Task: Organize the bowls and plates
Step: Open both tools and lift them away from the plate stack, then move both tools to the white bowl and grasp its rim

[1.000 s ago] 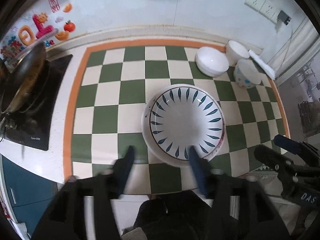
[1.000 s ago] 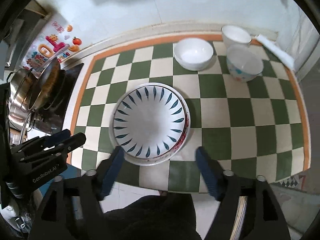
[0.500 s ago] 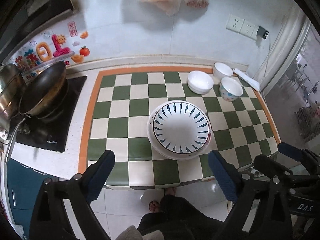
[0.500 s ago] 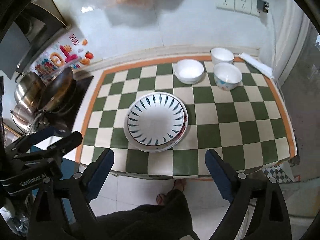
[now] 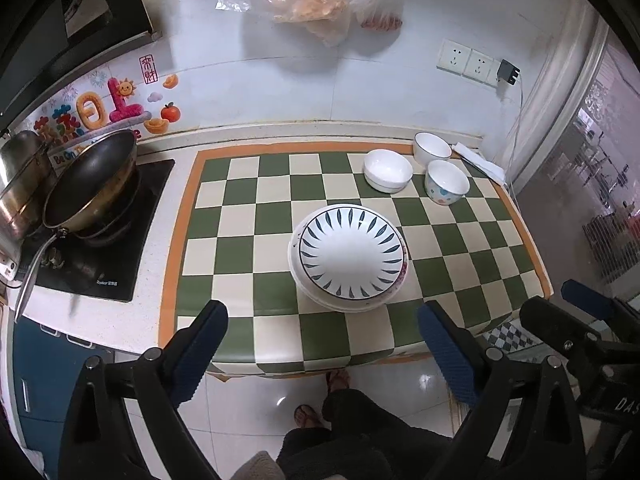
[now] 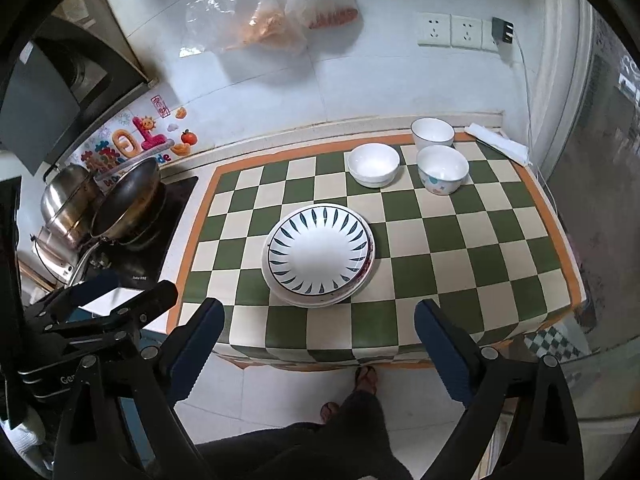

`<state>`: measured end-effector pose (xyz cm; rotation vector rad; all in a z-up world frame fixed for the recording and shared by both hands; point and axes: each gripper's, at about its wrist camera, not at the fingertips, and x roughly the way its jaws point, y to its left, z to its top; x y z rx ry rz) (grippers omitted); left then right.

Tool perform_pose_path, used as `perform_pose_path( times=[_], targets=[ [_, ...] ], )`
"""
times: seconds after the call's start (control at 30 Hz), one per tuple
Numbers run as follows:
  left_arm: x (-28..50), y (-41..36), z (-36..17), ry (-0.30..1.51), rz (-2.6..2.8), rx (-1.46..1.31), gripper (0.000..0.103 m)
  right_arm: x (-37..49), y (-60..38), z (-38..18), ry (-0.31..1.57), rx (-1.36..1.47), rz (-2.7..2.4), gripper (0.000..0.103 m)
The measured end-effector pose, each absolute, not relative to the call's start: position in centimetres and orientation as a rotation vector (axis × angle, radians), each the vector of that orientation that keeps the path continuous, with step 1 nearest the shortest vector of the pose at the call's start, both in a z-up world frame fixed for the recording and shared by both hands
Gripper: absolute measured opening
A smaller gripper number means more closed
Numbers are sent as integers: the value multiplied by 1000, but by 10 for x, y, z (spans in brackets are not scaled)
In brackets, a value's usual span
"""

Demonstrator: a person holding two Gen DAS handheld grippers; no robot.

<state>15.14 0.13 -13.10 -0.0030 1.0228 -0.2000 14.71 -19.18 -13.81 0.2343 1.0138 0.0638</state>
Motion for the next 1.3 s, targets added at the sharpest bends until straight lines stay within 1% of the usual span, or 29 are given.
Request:
perform_pose_path(
  times=[0.2,0.4,0.53,0.77,0.87,0.97,1.0,1.03,1.07,1.13,1.17,1.2,1.23,1.27,1.3],
  targets=[
    [177,-14,-130,952,-239,-59,98,178,-222,-155,1037,329,119,99],
    [240,-53,-146,967,-223,0,98,248,-262,-189,1071,426,154,99],
    [309,-83,-174,1052,-187,16,98,313,-284,-215,1115,461,172,99],
    [428,-118,-240,1226,-138,-24,98,442,-321,-286,1253,504,204,99],
    [471,-127,-272,1321,-162,-86,88,488,-329,-322,1325,540,230,99],
    [502,-134,-298,1387,-173,-122,78,518,-332,-353,1387,605,252,95],
    [509,-136,-304,1403,-178,-127,74,525,-332,-362,1401,611,248,91],
    [517,-139,-311,1410,-179,-128,72,532,-332,-370,1413,618,242,88],
    [524,-142,-318,1425,-184,-123,72,538,-332,-378,1425,626,243,82],
    [539,-148,-331,1451,-192,-117,68,547,-331,-391,1442,617,217,74],
    [544,-151,-336,1465,-200,-111,60,551,-330,-397,1443,609,209,69],
    [550,-155,-344,1483,-210,-101,52,553,-329,-400,1450,606,204,67],
    [555,-158,-349,1497,-216,-90,48,557,-328,-407,1461,606,193,64],
    [559,-161,-353,1509,-219,-76,40,559,-326,-411,1464,606,192,59],
    [563,-166,-360,1522,-230,-57,30,562,-323,-415,1467,596,187,52]
  ],
)
